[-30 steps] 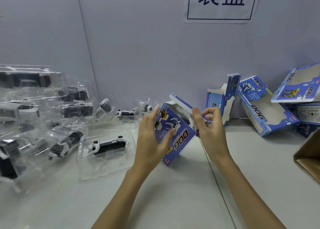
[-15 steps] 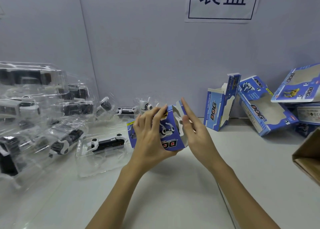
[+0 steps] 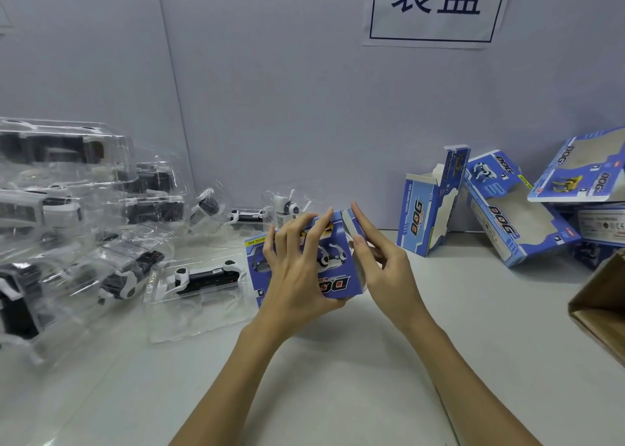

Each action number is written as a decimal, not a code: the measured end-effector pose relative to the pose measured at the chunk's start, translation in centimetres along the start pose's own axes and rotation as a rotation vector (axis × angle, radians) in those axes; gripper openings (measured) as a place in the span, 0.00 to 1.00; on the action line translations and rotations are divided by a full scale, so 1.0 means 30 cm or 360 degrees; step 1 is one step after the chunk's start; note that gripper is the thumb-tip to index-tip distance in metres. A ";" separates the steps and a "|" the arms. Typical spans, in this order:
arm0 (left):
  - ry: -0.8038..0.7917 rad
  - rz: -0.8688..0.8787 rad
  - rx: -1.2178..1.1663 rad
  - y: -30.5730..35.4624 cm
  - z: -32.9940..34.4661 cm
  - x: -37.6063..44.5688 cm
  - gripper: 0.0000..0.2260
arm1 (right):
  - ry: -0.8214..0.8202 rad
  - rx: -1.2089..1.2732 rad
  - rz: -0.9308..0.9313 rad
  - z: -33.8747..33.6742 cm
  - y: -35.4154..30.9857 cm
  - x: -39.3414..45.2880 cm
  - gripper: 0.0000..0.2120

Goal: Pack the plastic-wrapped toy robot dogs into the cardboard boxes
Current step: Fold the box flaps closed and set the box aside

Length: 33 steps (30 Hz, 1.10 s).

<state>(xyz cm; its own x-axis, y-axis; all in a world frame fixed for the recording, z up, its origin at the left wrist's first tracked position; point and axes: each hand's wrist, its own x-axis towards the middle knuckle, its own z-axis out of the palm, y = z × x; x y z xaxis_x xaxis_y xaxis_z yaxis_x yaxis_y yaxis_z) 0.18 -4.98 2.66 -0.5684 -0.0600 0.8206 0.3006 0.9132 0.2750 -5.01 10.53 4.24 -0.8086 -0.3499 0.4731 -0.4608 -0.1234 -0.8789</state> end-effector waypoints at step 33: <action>0.0130 -0.0104 -0.0138 0.000 -0.040 0.012 0.37 | 0.0099 -0.0010 -0.0339 0.072 0.031 -0.047 0.21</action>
<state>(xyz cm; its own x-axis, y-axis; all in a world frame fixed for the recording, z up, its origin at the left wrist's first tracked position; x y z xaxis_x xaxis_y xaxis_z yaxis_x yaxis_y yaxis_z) 0.89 -5.48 3.54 -0.5258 -0.1538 0.8366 0.3323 0.8682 0.3685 -3.51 8.90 2.63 -0.7136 -0.2584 0.6512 -0.6259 -0.1824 -0.7583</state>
